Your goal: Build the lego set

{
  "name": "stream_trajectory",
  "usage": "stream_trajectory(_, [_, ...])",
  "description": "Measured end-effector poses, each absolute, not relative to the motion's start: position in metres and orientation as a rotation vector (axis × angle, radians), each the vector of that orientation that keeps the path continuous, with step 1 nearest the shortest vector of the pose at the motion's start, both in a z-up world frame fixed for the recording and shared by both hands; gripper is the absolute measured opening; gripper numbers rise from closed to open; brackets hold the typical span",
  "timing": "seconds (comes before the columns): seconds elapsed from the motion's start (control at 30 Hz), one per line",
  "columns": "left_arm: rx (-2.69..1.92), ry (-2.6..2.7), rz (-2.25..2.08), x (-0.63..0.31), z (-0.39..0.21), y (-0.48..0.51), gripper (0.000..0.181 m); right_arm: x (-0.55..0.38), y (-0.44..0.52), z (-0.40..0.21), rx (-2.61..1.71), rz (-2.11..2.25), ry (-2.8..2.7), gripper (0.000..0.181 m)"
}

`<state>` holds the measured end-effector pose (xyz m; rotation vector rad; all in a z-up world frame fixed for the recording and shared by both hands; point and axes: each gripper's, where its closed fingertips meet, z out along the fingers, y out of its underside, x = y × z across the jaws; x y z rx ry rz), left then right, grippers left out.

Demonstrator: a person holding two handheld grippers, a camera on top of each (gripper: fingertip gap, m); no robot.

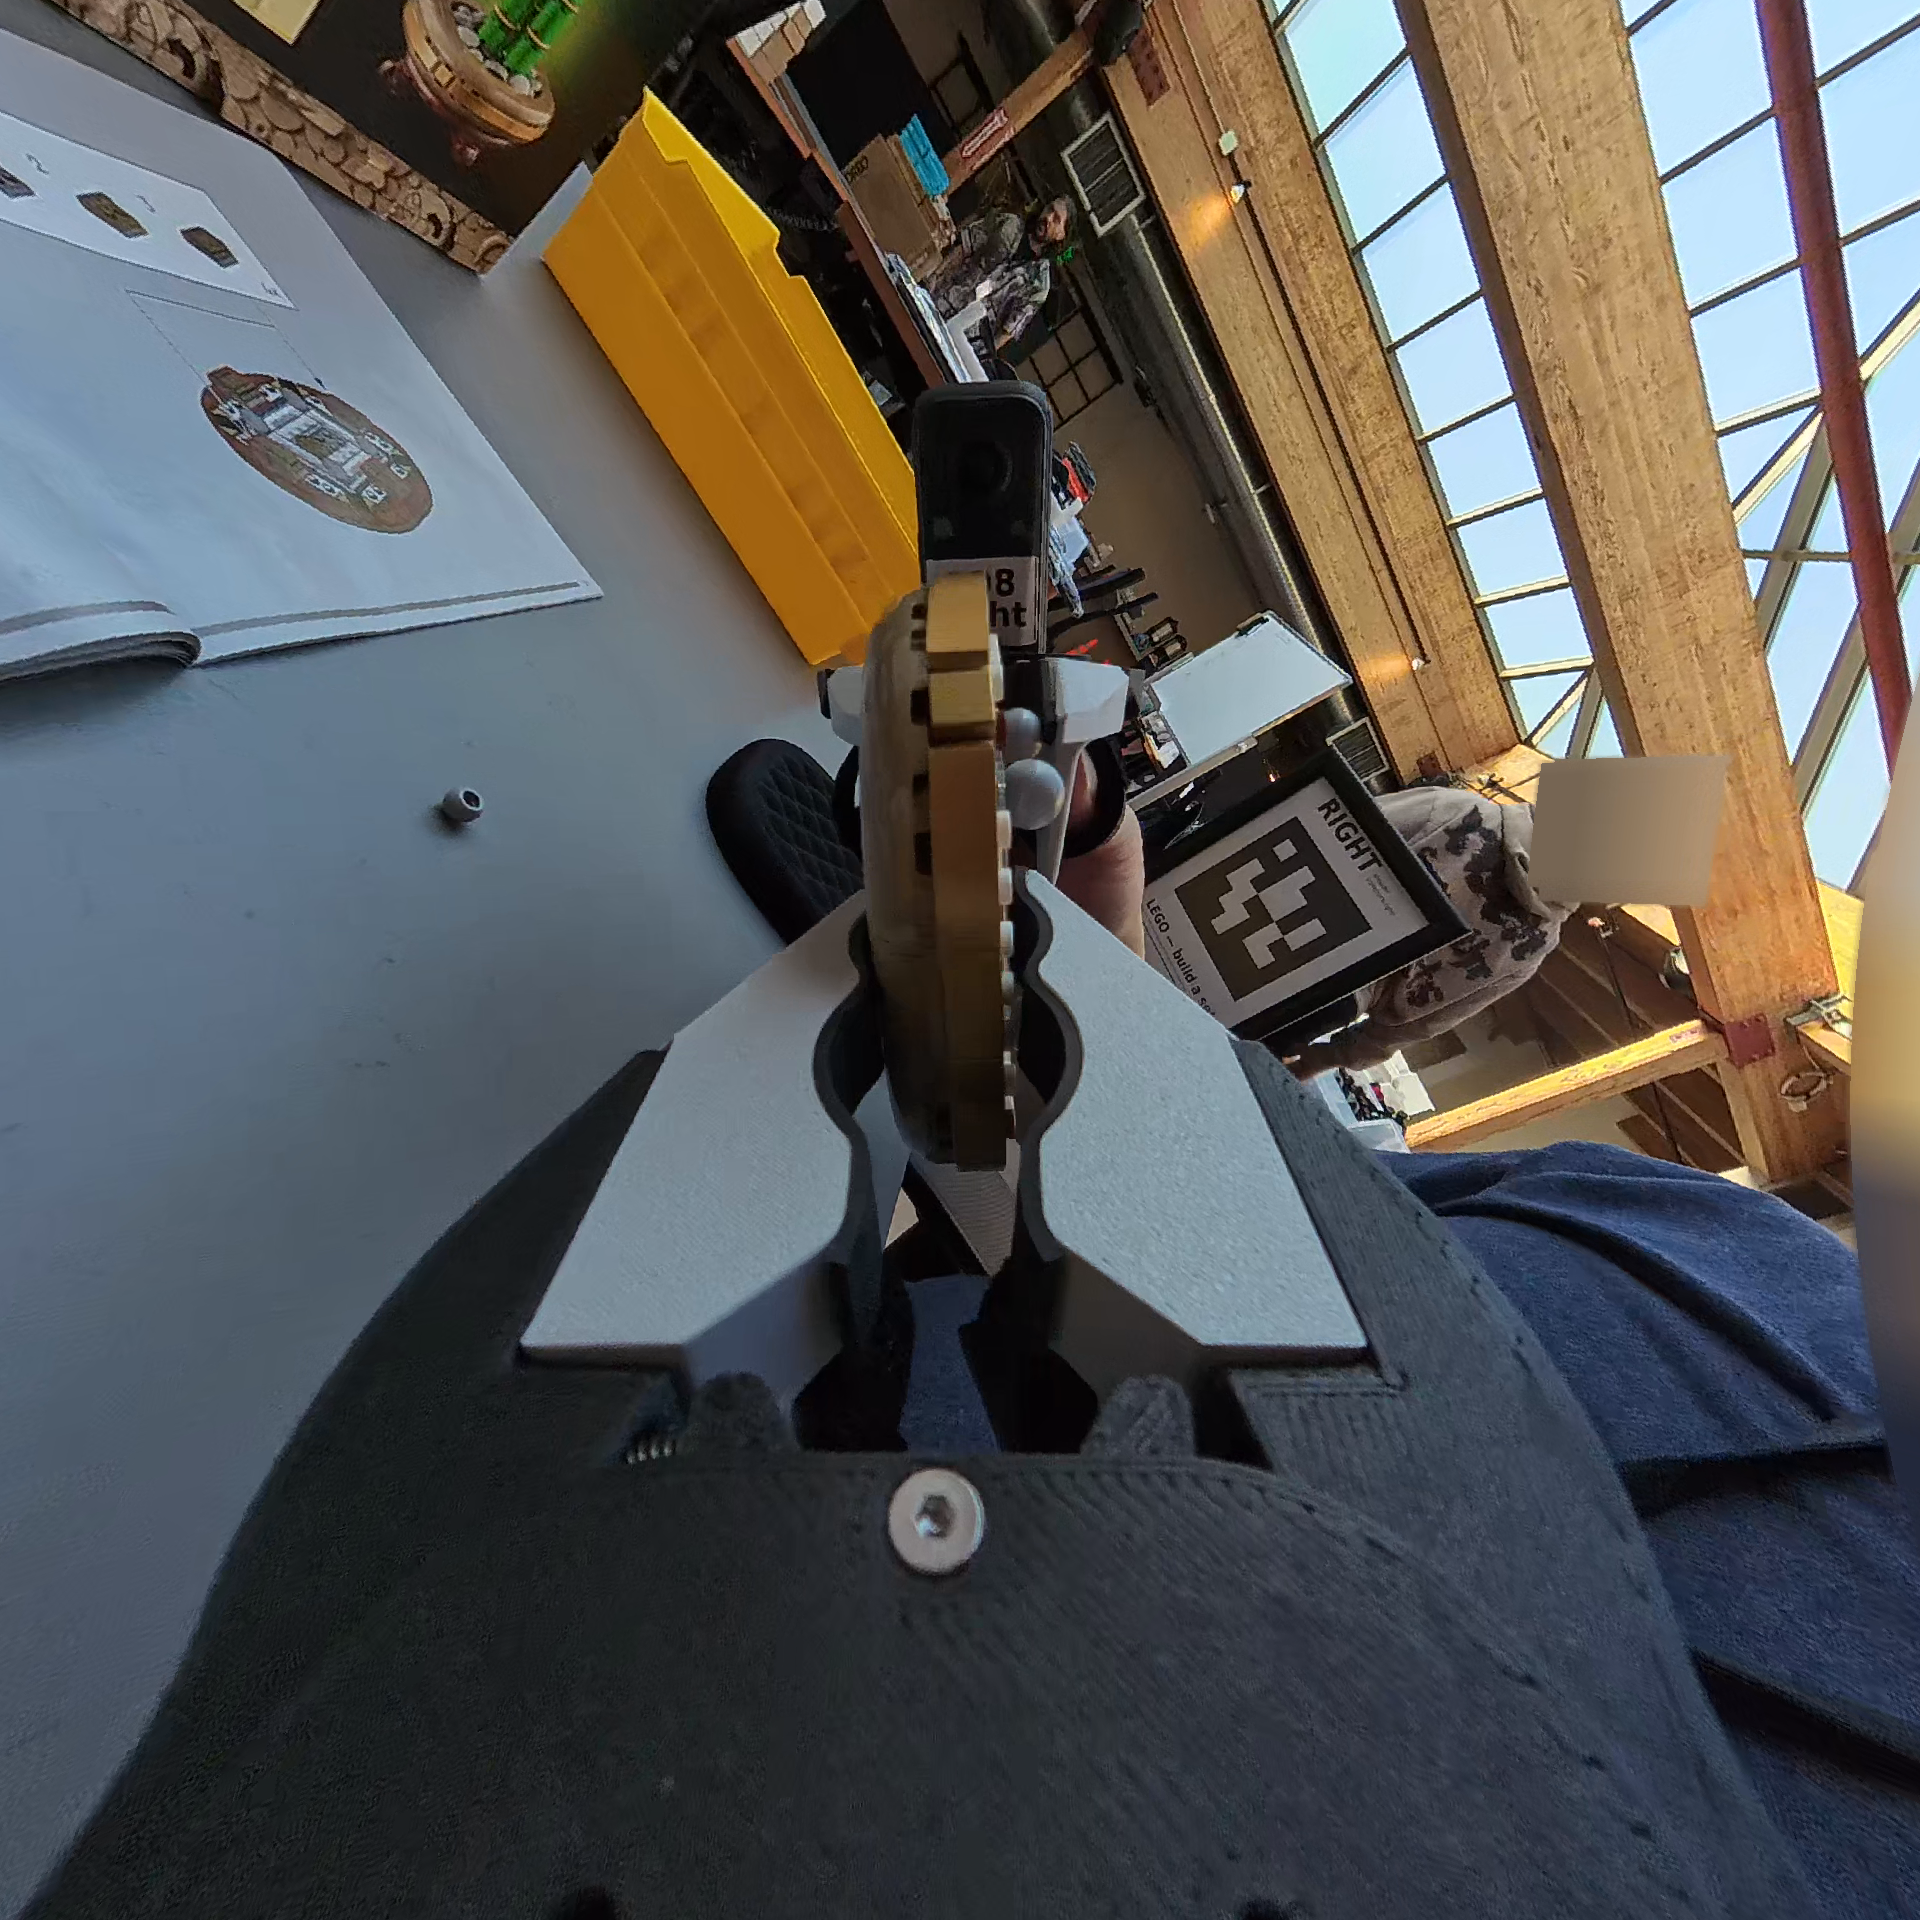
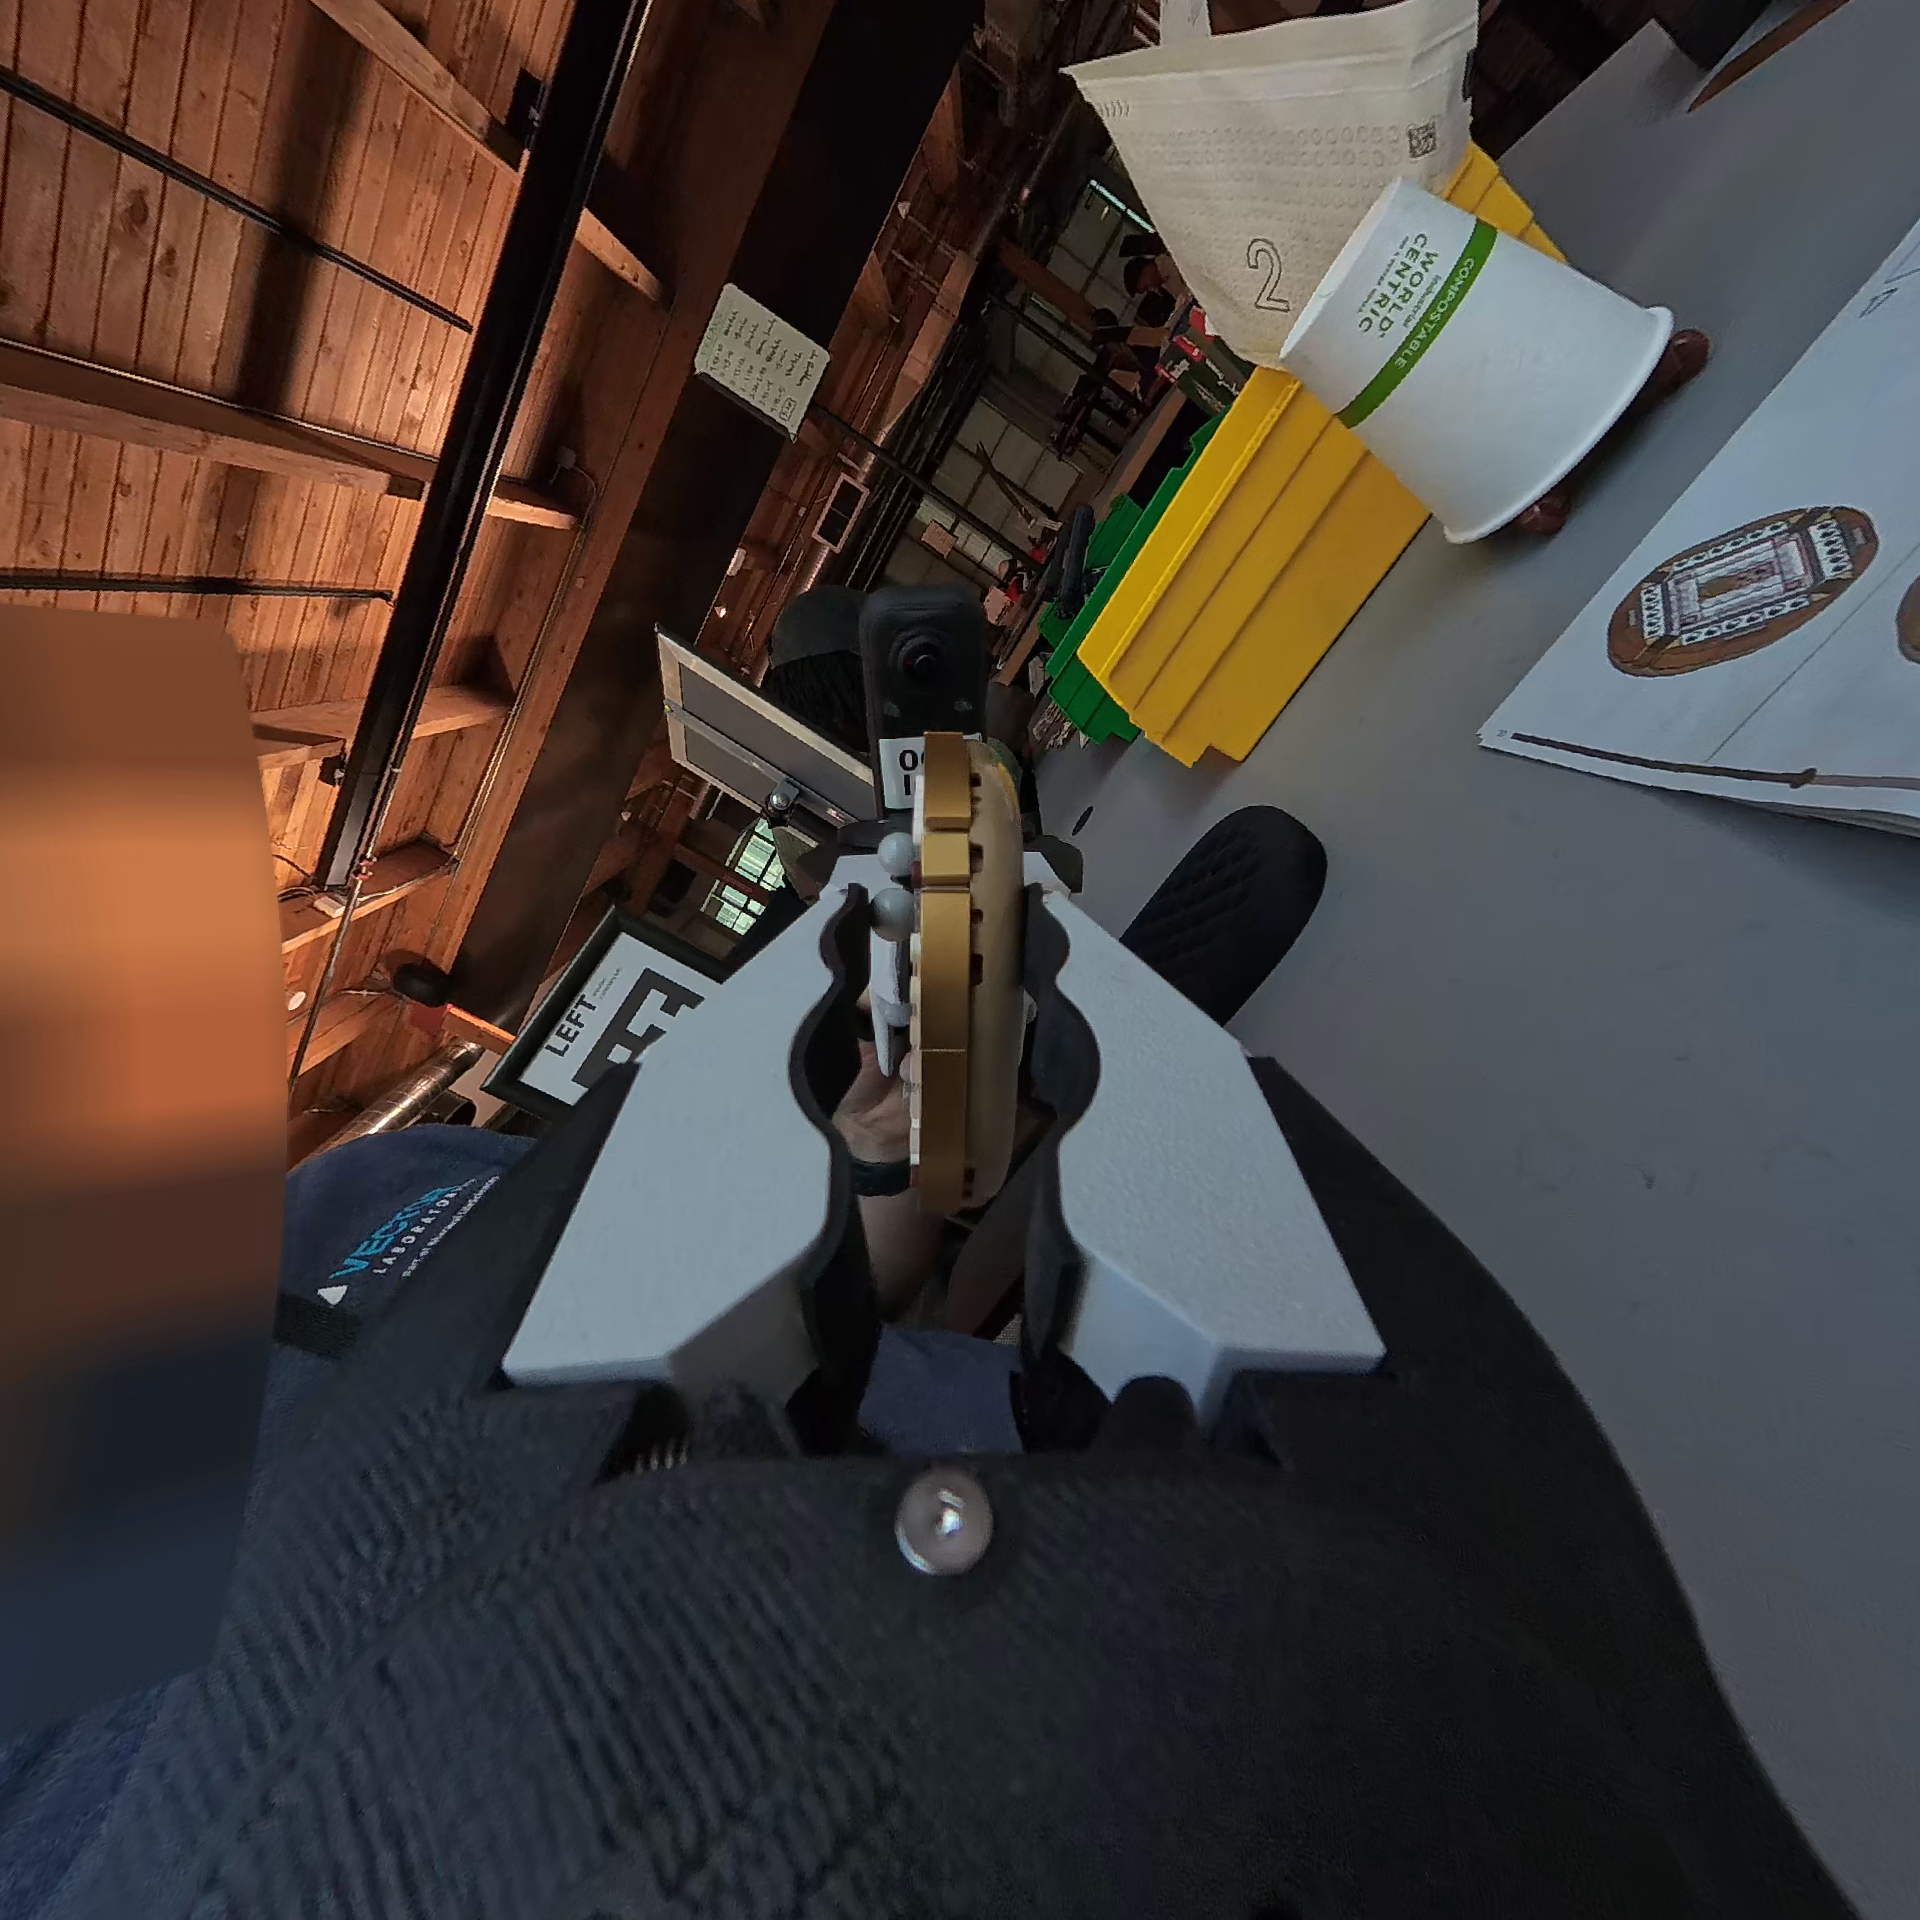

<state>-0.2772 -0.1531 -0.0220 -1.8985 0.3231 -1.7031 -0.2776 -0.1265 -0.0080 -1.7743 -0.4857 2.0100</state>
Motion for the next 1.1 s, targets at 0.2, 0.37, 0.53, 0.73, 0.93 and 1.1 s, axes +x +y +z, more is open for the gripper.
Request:
stream_trajectory(0.2, [-1.911,0.317,-1.715,-0.2762,-0.0265,-0.1551,0.019,-0.2762,-0.1290,-0.0131,-1.784,2.011,-0.499,0.027])
stream_trajectory(0.37, [-1.904,0.311,-1.707,-0.2768,-0.0260,-0.1538,0.019,-0.2764,-0.1283,-0.0122,-1.765,2.014,-0.490,0.028])
stream_trajectory(0.53, [-1.890,0.302,-1.705,-0.2790,-0.0228,-0.1528,0.019,-0.2776,-0.1300,-0.0039,-1.714,2.006,-0.491,0.038])
stream_trajectory(0.73, [-1.886,0.285,-1.725,-0.2795,-0.0237,-0.1531,0.019,-0.2787,-0.1304,-0.0101,-1.751,1.942,-0.512,0.029])
stream_trajectory(0.93, [-1.886,0.285,-1.734,-0.2783,-0.0229,-0.1551,0.019,-0.2778,-0.1317,-0.0106,-1.753,1.915,-0.540,0.029])
stream_trajectory(1.1, [-1.891,0.272,-1.741,-0.2786,-0.0257,-0.1550,0.019,-0.2784,-0.1316,-0.0136,-1.766,1.945,-0.527,0.028])
